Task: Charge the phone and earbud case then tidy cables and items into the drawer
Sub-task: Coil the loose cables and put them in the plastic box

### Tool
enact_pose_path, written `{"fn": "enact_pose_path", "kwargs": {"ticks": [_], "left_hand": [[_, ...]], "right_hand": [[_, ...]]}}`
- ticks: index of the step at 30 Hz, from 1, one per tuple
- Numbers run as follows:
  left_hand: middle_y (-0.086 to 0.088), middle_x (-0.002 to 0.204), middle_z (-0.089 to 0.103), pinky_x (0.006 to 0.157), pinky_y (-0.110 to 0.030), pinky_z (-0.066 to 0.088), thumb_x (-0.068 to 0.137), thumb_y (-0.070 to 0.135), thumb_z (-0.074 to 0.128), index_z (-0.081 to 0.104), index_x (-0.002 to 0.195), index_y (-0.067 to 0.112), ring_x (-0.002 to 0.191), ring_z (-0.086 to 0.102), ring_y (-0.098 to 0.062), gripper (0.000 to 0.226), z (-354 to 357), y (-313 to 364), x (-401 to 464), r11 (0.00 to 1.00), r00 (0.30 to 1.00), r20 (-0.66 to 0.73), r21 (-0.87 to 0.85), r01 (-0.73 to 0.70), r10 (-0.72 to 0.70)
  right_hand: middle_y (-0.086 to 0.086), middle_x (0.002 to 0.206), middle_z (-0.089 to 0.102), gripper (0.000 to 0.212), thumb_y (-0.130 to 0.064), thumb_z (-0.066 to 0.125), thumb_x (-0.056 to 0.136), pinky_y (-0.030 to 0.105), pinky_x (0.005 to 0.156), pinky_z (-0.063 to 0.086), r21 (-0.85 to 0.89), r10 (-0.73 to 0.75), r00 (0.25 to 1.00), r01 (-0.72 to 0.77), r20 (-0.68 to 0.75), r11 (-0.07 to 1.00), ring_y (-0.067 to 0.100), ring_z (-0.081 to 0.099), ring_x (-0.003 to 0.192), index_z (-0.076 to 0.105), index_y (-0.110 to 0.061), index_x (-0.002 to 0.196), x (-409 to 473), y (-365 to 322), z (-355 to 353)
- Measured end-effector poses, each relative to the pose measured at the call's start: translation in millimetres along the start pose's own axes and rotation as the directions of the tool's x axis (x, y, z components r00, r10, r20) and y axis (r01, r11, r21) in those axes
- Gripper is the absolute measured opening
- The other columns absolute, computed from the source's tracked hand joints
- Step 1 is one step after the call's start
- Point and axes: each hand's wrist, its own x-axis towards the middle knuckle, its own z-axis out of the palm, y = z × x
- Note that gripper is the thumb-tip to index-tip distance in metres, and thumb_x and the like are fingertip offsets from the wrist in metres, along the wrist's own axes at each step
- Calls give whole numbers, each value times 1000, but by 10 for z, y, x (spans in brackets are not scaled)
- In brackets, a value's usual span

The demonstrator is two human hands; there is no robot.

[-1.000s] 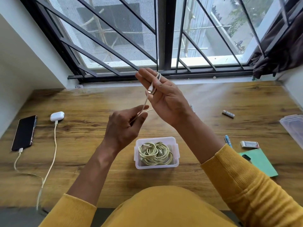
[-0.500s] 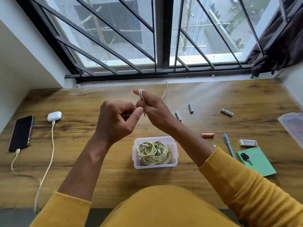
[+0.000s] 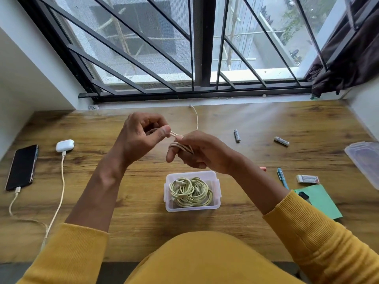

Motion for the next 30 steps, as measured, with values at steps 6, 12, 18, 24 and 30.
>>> {"fn": "enact_pose_path", "kwargs": {"ticks": [6, 12, 18, 24, 30], "left_hand": [[7, 59, 54, 52, -35, 34, 106, 35, 55, 66, 77, 27, 54, 44, -13, 33, 194, -26, -28, 997, 971, -229, 15, 73, -67], [6, 63, 59, 54, -38, 40, 111, 34, 45, 62, 82, 37, 55, 52, -15, 33, 469, -4, -90, 990, 951, -296, 82, 114, -85], [15, 63, 60, 58, -32, 45, 111, 35, 46, 73, 108, 29, 55, 55, -6, 27, 650, 44, -181, 989, 976, -212, 122, 81, -54], [4, 62, 63, 58, -37, 50, 107, 45, 49, 75, 117, 32, 58, 63, -13, 31, 684, 171, -298, 980, 999, -10, 198, 35, -33], [18, 52, 52, 52, -17, 28, 102, 37, 63, 82, 95, 25, 48, 50, -7, 23, 495, 284, -226, 976, 998, -29, 213, -51, 59]], "right_hand": [[-6, 58, 36, 37, -23, 34, 110, 39, 86, 40, 229, -100, 992, 115, -76, 967, 13, 37, 47, 67, -6, 113, -21, -129, -40], [-2, 75, 63, 37, -15, 32, 111, 33, 91, 45, 432, -200, 954, 281, -223, 857, 18, 68, 81, 55, 4, 132, 62, -171, -31], [4, 127, 74, 35, -14, 28, 114, 36, 84, 43, 501, -210, 924, 353, -319, 790, 23, 66, 126, 53, -4, 137, 136, -191, -85], [14, 152, 56, 38, -11, 38, 112, 33, 118, 42, 414, -193, 861, 408, -470, 814, 27, 52, 144, 49, 1, 146, 188, -136, -115], [9, 145, 63, 32, -14, 62, 104, 32, 120, 42, 44, -228, 781, 309, -581, 950, 20, 58, 138, 66, -4, 134, 185, -75, -60]]}}
